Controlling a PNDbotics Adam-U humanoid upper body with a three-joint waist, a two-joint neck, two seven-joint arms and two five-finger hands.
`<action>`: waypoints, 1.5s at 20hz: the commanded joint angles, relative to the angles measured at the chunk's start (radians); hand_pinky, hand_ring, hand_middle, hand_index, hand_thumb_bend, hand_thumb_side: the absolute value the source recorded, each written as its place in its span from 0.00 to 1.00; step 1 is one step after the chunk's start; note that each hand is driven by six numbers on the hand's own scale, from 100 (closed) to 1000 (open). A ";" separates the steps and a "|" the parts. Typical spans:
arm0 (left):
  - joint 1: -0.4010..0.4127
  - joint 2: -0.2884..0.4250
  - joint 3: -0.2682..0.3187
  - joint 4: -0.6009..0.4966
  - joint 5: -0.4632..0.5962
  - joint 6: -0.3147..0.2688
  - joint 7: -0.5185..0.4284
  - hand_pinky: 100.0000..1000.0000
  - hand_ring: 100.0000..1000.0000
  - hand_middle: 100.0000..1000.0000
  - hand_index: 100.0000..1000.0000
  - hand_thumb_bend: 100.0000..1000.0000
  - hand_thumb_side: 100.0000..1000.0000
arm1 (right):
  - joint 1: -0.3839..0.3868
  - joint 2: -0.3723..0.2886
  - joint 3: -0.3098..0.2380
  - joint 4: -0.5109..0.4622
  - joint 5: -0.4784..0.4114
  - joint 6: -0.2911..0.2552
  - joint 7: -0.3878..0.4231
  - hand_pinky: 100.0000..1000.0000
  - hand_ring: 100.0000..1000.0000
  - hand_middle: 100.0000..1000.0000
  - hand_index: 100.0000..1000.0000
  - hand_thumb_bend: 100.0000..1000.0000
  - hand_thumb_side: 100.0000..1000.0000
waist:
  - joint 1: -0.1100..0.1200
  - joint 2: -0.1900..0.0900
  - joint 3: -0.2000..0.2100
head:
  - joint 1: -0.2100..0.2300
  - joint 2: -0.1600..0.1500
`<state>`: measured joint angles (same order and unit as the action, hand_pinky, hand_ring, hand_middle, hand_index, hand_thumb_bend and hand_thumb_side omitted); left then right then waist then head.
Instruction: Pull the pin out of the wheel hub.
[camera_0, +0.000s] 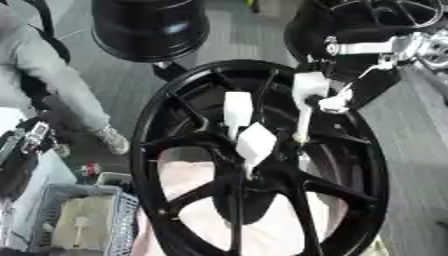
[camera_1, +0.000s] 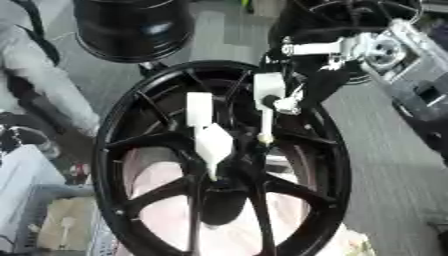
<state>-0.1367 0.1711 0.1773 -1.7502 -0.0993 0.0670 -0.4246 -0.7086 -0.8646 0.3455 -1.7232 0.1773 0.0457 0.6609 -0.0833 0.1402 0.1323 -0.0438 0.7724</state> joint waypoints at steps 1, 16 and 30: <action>-0.003 0.024 0.010 -0.020 -0.003 0.004 0.004 0.71 0.56 0.58 0.68 0.00 0.81 | 0.025 -0.099 -0.092 -0.077 -0.059 0.021 -0.051 0.62 0.62 0.41 0.45 0.00 0.29 | 0.002 -0.016 -0.007 | 0.010 -0.002; 0.014 0.019 0.045 -0.021 -0.005 0.011 0.037 0.71 0.56 0.58 0.68 0.00 0.82 | 0.409 -0.073 -0.497 0.054 -0.001 0.117 -0.301 0.49 0.57 0.40 0.42 0.00 0.19 | 0.018 -0.015 -0.081 | 0.072 -0.002; 0.011 0.016 0.043 -0.021 -0.004 0.011 0.038 0.71 0.56 0.58 0.68 0.00 0.82 | 0.725 0.224 -0.877 0.225 0.195 0.269 -0.535 0.60 0.81 0.88 0.90 0.22 0.48 | 0.021 -0.016 -0.087 | 0.057 -0.002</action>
<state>-0.1152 0.1749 0.2236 -1.7502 -0.1057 0.0785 -0.3839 0.0197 -0.6268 -0.4868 -1.4730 0.3464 0.3079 0.1482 -0.0627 0.1358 0.0462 0.0197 0.7724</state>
